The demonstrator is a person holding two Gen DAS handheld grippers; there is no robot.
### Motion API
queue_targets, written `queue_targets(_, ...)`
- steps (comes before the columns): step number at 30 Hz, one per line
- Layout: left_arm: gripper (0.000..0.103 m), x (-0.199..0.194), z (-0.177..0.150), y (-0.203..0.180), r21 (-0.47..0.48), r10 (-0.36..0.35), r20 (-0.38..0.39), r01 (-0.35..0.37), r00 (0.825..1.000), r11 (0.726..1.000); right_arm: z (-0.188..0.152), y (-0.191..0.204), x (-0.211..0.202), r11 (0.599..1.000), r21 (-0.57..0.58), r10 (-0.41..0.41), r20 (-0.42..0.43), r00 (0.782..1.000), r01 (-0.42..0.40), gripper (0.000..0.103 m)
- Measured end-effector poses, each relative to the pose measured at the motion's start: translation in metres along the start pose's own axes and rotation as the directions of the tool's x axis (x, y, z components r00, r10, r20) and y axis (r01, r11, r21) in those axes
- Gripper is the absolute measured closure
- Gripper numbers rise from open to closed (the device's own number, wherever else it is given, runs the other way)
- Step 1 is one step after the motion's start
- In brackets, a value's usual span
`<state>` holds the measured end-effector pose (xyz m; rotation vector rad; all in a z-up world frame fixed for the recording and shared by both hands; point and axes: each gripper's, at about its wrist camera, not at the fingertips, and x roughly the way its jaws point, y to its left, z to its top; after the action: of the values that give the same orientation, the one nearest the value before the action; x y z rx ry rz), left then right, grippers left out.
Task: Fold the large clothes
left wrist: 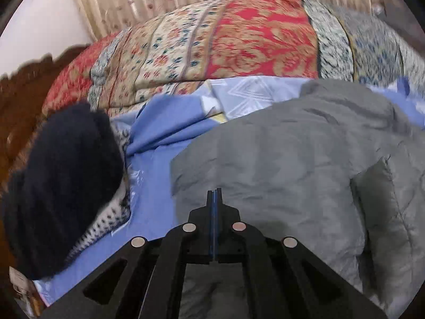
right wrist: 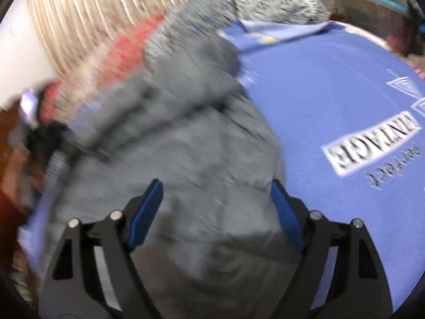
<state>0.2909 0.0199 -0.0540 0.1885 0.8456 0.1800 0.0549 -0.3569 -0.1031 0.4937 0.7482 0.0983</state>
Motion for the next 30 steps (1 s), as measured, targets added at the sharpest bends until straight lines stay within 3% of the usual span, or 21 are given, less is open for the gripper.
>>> queue_targets(1, 0.080, -0.005, -0.006, 0.005, 0.011, -0.013, 0.017, 0.013, 1.000, 1.000, 0.008, 0.004, -0.003, 0.998, 0.019, 0.062, 0.000, 0.998, -0.062, 0.025)
queue_targets(2, 0.080, -0.009, -0.012, 0.007, 0.022, -0.030, 0.025, 0.030, 0.999, 0.999, 0.020, 0.012, -0.004, 0.984, 0.051, 0.171, -0.003, 0.985, -0.171, 0.029)
queue_targets(4, 0.080, -0.017, -0.024, 0.013, 0.031, -0.089, 0.029, 0.089, 0.996, 0.996, 0.038, 0.022, 0.005, 0.954, 0.098, 0.285, -0.009, 0.958, -0.283, 0.041)
queue_targets(6, 0.080, -0.024, -0.034, 0.016, 0.031, -0.165, 0.020, 0.164, 0.986, 0.986, 0.055, 0.029, 0.032, 0.920, 0.195, 0.354, -0.042, 0.934, -0.340, 0.061)
queue_targets(8, 0.080, -0.034, -0.044, 0.018, 0.039, -0.227, 0.017, 0.226, 0.974, 0.973, 0.066, 0.031, 0.059, 0.904, 0.272, 0.360, -0.064, 0.931, -0.331, 0.061)
queue_targets(9, 0.080, -0.040, -0.049, 0.022, 0.047, -0.247, 0.019, 0.246, 0.969, 0.968, 0.073, 0.033, 0.071, 0.910, 0.285, 0.332, -0.063, 0.941, -0.302, 0.061)
queue_targets(13, 0.080, -0.046, -0.052, 0.041, 0.065, -0.279, 0.046, 0.276, 0.959, 0.959, 0.091, 0.044, 0.079, 0.919, 0.293, 0.286, -0.035, 0.958, -0.263, 0.061)
queue_targets(15, 0.080, -0.048, -0.055, 0.057, 0.044, -0.291, 0.050, 0.289, 0.955, 0.956, 0.093, 0.051, 0.086, 0.940, 0.290, 0.212, -0.084, 0.974, -0.180, 0.061)
queue_targets(17, 0.080, -0.048, -0.058, 0.071, 0.003, -0.310, 0.047, 0.310, 0.950, 0.951, 0.092, 0.052, 0.098, 0.933, 0.320, 0.204, -0.104, 0.973, -0.161, 0.061)
queue_targets(18, 0.080, -0.047, -0.060, 0.081, -0.030, -0.326, 0.045, 0.328, 0.944, 0.944, 0.092, 0.053, 0.107, 0.926, 0.339, 0.215, -0.116, 0.970, -0.164, 0.069)
queue_targets(20, 0.080, -0.048, -0.063, 0.096, -0.073, -0.344, 0.045, 0.347, 0.938, 0.935, 0.097, 0.062, 0.117, 0.919, 0.351, 0.234, -0.126, 0.964, -0.178, 0.102)
queue_targets(21, 0.080, -0.048, -0.065, 0.103, -0.088, -0.347, 0.047, 0.350, 0.937, 0.932, 0.106, 0.076, 0.115, 0.923, 0.331, 0.238, -0.095, 0.967, -0.194, 0.102)
queue_targets(23, 0.080, -0.049, -0.069, 0.118, -0.107, -0.337, 0.059, 0.341, 0.940, 0.934, 0.134, 0.120, 0.096, 0.960, 0.182, 0.210, 0.025, 0.977, -0.211, 0.102)
queue_targets(26, 0.080, -0.051, -0.071, 0.139, -0.142, -0.326, 0.078, 0.334, 0.942, 0.932, 0.161, 0.184, 0.067, 0.978, -0.021, 0.207, 0.198, 0.958, -0.207, 0.102)
queue_targets(28, 0.080, -0.053, -0.072, 0.156, -0.184, -0.326, 0.100, 0.340, 0.940, 0.922, 0.162, 0.244, 0.050, 0.963, -0.234, 0.202, 0.314, 0.928, -0.130, 0.102)
queue_targets(30, 0.080, -0.051, -0.074, 0.169, -0.218, -0.326, 0.114, 0.344, 0.938, 0.913, 0.145, 0.290, 0.058, 0.913, -0.390, 0.247, 0.293, 0.923, -0.121, 0.102)
